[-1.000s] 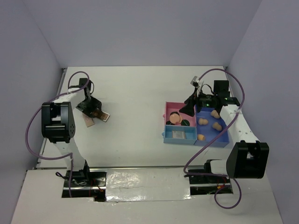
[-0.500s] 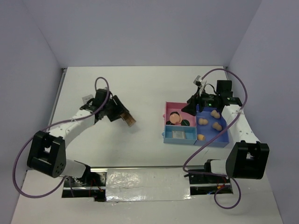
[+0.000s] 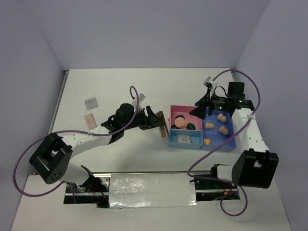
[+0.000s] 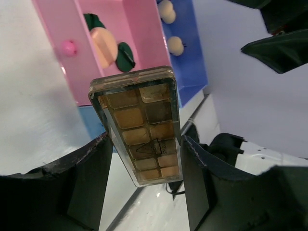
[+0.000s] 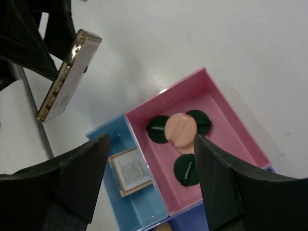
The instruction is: Organize the makeup
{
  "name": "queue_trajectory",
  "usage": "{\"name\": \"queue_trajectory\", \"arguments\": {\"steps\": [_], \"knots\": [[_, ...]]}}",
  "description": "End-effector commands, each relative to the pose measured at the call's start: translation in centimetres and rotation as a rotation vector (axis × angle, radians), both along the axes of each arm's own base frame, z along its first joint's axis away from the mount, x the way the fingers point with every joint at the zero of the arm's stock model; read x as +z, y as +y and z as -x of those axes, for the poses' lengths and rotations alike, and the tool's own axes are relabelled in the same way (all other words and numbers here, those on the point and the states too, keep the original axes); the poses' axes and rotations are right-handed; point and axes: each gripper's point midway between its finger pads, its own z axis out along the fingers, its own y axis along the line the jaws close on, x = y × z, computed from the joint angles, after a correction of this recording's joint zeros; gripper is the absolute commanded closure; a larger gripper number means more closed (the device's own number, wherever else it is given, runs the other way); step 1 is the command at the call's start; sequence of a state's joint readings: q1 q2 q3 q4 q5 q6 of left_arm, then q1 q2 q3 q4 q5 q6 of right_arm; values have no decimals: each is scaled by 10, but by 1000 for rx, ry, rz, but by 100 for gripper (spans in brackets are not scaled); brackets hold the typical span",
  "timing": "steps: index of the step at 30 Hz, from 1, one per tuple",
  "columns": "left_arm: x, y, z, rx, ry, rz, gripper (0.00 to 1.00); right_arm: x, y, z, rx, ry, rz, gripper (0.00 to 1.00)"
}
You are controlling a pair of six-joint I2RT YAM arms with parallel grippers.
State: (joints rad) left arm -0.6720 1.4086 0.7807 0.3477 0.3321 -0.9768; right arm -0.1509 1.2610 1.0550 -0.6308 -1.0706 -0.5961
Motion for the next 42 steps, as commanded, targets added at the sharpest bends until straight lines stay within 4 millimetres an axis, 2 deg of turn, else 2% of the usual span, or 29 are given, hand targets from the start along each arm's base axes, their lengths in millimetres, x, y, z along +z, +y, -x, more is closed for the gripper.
{"name": "queue_trajectory", "arguments": {"steps": [1,3,4,5,6,8,9,12,14,16,24,30,34,38,41,42], "knots": [[34,-15,-4,64,-79,177,100,10,28,25,116,8,-22,23],[39,-20,-11,125,-88,206,100,8,39,31,105,49,-36,23],[33,-26,-12,147,-77,191,100,10,45,34,104,54,-45,23],[32,-30,-12,153,-72,187,100,18,57,43,90,101,-80,23],[37,-34,-14,163,-68,198,100,16,58,34,41,78,-72,23],[33,-40,-17,188,-61,198,100,23,71,37,15,80,-86,23],[39,-42,-19,197,-62,216,100,21,72,31,-57,111,-99,24],[43,-49,-21,208,-56,228,100,17,88,37,-70,154,-97,24],[46,-54,-24,203,-57,225,100,7,89,33,-140,169,-71,26],[40,-57,-23,199,-42,198,100,0,91,34,-163,177,-52,28],[41,-56,-29,236,-40,220,100,-20,87,39,-185,194,5,32],[44,-59,-30,226,-45,231,100,-29,95,38,-167,221,18,44],[45,-60,-29,221,-44,237,100,-38,103,33,-154,281,28,57],[48,-57,-30,235,-48,252,100,-34,106,28,-150,297,21,63],[53,-59,-30,229,-56,253,100,-33,107,28,-146,293,18,78],[52,-59,-30,225,-55,248,95,-32,107,27,-147,283,22,81]]}}
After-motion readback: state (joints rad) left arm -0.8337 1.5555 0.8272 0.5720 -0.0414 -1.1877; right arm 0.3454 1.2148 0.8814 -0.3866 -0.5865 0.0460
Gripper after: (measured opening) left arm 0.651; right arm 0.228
